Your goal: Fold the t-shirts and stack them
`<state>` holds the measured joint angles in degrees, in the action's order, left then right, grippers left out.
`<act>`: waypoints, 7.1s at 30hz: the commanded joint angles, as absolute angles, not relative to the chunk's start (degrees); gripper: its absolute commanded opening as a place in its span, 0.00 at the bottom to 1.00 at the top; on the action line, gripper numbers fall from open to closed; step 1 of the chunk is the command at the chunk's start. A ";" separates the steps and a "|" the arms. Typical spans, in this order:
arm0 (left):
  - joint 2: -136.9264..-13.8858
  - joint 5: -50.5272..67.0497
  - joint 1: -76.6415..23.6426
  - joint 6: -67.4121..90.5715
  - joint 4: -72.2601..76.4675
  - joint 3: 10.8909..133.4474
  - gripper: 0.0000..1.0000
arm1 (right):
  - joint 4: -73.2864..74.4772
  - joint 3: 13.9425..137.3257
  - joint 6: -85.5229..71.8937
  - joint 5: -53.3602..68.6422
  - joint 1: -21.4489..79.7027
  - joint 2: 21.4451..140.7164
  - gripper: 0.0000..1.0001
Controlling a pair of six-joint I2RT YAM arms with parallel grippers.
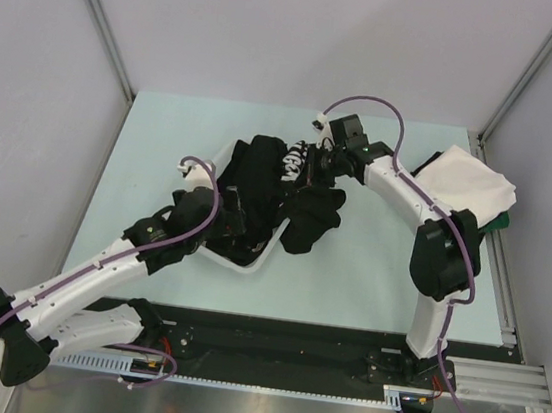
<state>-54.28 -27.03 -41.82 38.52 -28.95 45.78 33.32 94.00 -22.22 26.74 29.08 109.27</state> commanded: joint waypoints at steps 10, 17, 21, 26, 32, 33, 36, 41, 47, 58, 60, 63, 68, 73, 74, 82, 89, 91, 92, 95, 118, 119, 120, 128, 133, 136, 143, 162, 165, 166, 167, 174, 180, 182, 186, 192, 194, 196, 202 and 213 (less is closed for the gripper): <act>-51.50 -28.04 -41.48 38.76 -29.71 45.79 1.00 | 48.25 131.46 -9.40 4.05 23.21 113.55 0.00; -50.63 -27.60 -41.40 38.85 -30.50 45.27 1.00 | 47.99 137.37 -9.76 4.22 16.09 114.17 0.00; -49.48 -27.51 -41.48 38.93 -30.94 44.56 0.99 | 48.69 139.04 -12.11 7.80 14.77 112.68 0.00; -49.39 -27.16 -41.48 39.20 -29.97 43.95 1.00 | 52.54 138.25 -16.26 15.29 17.66 110.74 0.00; -51.15 -25.67 -41.48 38.59 -28.39 44.82 0.99 | 61.07 138.16 -16.00 20.39 25.04 108.55 0.00; -51.41 -25.58 -41.48 38.41 -28.21 45.26 0.99 | 62.04 138.16 -16.00 19.87 25.48 107.07 0.00; -52.38 -25.23 -41.48 37.88 -28.13 45.70 0.99 | 63.28 137.11 -16.35 17.32 25.49 103.90 0.00; -52.73 -23.73 -41.48 37.62 -26.81 45.18 1.00 | 58.19 135.26 -16.43 13.17 19.63 95.90 0.00; -53.88 -22.59 -41.48 37.27 -26.54 45.70 0.99 | 51.17 131.67 -14.95 8.10 18.28 90.46 0.00; -53.96 -22.15 -41.48 35.51 -26.46 46.50 1.00 | 47.98 124.93 -21.52 11.96 26.08 84.21 0.00; -54.23 -21.97 -41.48 35.51 -26.11 46.06 0.99 | 49.48 121.05 -22.93 12.13 27.41 82.45 0.00; -55.10 -21.10 -41.48 35.51 -25.31 45.35 0.99 | 49.83 114.88 -27.58 14.06 28.04 78.23 0.00; -57.13 -20.13 -41.48 34.63 -24.79 46.23 1.00 | 53.87 114.53 -24.56 12.94 28.21 76.38 0.00; -59.85 -18.81 -41.48 34.01 -23.47 47.02 0.99 | 47.91 105.56 -11.44 2.04 23.57 81.11 0.00; -60.29 -18.81 -41.48 33.84 -24.08 47.89 0.99 | 46.68 104.86 -10.03 1.76 22.16 85.91 0.00; -58.28 -20.30 -41.48 33.49 -26.02 47.99 0.98 | 40.35 115.12 -5.81 -4.90 16.87 110.64 0.00; -53.79 -21.45 -41.48 33.84 -23.38 44.82 0.99 | 31.12 120.74 -1.33 -15.37 18.10 115.40 0.00; -53.96 -21.18 -41.48 34.45 -23.73 44.82 0.99 | 30.06 121.20 -0.18 -16.61 18.37 115.05 0.00; -54.23 -21.27 -41.48 34.54 -23.73 44.74 0.99 | 29.88 121.72 -0.09 -16.61 18.37 114.87 0.00; -54.84 -22.49 -41.48 34.80 -24.08 44.30 0.99 | 31.10 121.90 -1.31 -17.66 18.63 113.56 0.28; -76.63 -1.14 -42.36 31.03 -18.63 52.90 0.91 | 29.18 98.53 -8.09 -17.14 21.45 83.95 0.70; -79.25 -1.14 -42.54 30.59 -18.81 53.95 0.89 | 29.70 98.35 -8.26 -17.05 21.45 83.41 0.70; -80.50 -0.88 -42.71 29.63 -18.98 54.49 0.87 | 29.79 97.83 -8.26 -16.96 21.27 82.89 0.70; -91.22 -0.97 -43.94 29.18 -21.79 59.94 0.39 | 30.32 95.80 -8.35 -16.44 19.69 78.84 0.71; -95.44 -5.26 -43.95 29.44 -25.74 64.41 0.00 | 30.50 95.36 -8.00 -16.00 18.99 77.78 0.72; -96.50 -10.26 -43.68 30.32 -29.26 65.83 0.00 | 30.41 94.92 -8.00 -15.82 18.72 77.69 0.73; -93.17 -12.48 -36.31 34.89 -30.86 60.74 0.00 | 30.06 94.66 -7.91 -14.86 18.20 78.40 0.73; -111.61 -6.34 -10.64 14.77 -33.84 85.04 0.00 | 31.72 95.36 -5.54 -13.80 16.52 77.79 0.75; -117.06 -5.89 -10.46 12.40 -34.89 92.34 0.00 | 32.69 96.06 -4.57 -13.62 16.26 77.69 0.76; -118.46 -5.80 -10.46 11.87 -35.76 94.29 0.00 | 33.13 96.59 -3.96 -13.54 16.26 77.78 0.76; -121.52 -5.71 -10.28 11.60 -36.12 96.22 0.00 | 33.48 97.37 -3.61 -13.54 16.09 77.78 0.76; -133.67 -4.83 -8.70 10.11 -40.95 115.02 0.00 | 35.86 98.53 -2.46 -15.11 16.17 77.43 0.78; -139.13 -13.17 -7.03 4.23 -44.47 123.74 0.00 | 36.04 97.21 -2.02 -15.73 16.17 77.61 0.79; -138.61 -14.06 -5.03 4.74 -44.91 123.23 0.00 | 35.77 97.29 -2.20 -15.38 16.26 78.31 0.79; -138.25 -14.42 -1.50 4.66 -47.02 122.26 0.00 | 35.25 98.08 -3.07 -14.42 16.17 79.80 0.79; -135.79 -11.87 4.12 4.83 -46.14 118.74 0.00 | 35.33 98.96 -4.13 -13.18 16.17 80.68 0.79; -135.88 -9.76 5.62 4.83 -46.32 119.70 0.00 | 35.33 99.14 -4.22 -13.10 16.26 80.77 0.79; -136.40 -8.89 6.24 4.92 -46.41 120.84 0.00 | 35.42 99.14 -4.22 -13.18 16.26 80.68 0.79; -139.04 -4.05 7.21 5.19 -46.23 124.28 0.01 | 35.77 98.44 -3.43 -13.80 16.26 80.25 0.80; -139.49 -18.43 8.44 8.61 -49.04 125.51 0.04 | 35.60 98.09 -2.99 -13.80 16.35 80.68 0.80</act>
<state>-136.25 -4.12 3.31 5.13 -45.50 126.23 36.23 96.44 -3.36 -13.50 16.38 81.12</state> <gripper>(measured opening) 0.193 0.803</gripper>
